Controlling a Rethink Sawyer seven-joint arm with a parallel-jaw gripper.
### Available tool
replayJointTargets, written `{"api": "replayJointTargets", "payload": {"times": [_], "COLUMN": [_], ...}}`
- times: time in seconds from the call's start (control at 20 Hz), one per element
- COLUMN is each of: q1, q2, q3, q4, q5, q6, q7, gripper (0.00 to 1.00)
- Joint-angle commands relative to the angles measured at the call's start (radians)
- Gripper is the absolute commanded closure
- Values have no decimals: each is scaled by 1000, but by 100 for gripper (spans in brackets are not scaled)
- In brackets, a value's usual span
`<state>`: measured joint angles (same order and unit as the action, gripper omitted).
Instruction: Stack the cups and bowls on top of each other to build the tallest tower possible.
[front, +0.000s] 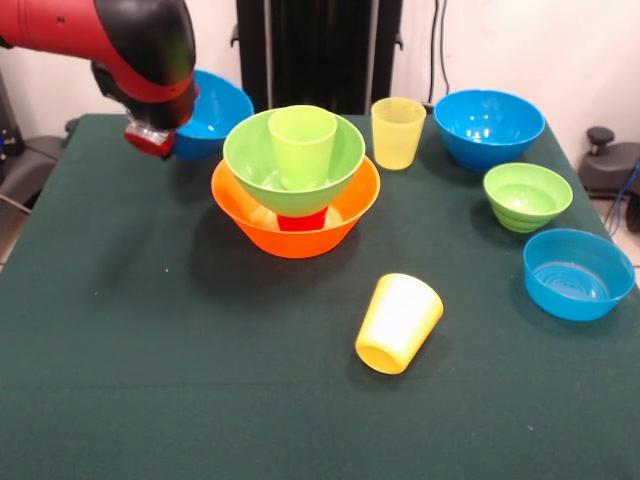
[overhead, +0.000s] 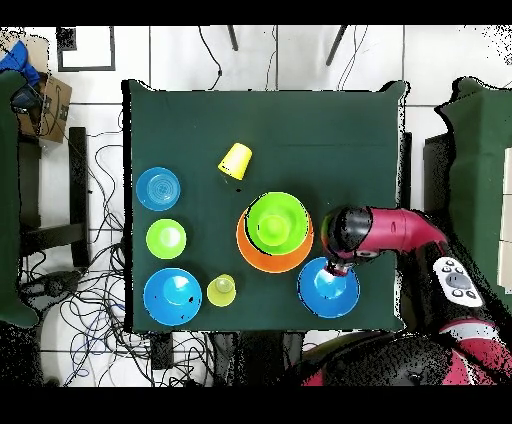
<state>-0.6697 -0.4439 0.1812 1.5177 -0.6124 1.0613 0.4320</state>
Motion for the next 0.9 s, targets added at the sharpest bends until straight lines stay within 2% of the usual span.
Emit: {"api": "replayJointTargets", "payload": {"times": [0.05, 0.9], "q1": [71, 77], "q2": [-36, -46], "q3": [60, 88], "q4": [-134, -207], "q5": [51, 79], "q6": [240, 395], "q7": [21, -17], "gripper": [100, 100]}}
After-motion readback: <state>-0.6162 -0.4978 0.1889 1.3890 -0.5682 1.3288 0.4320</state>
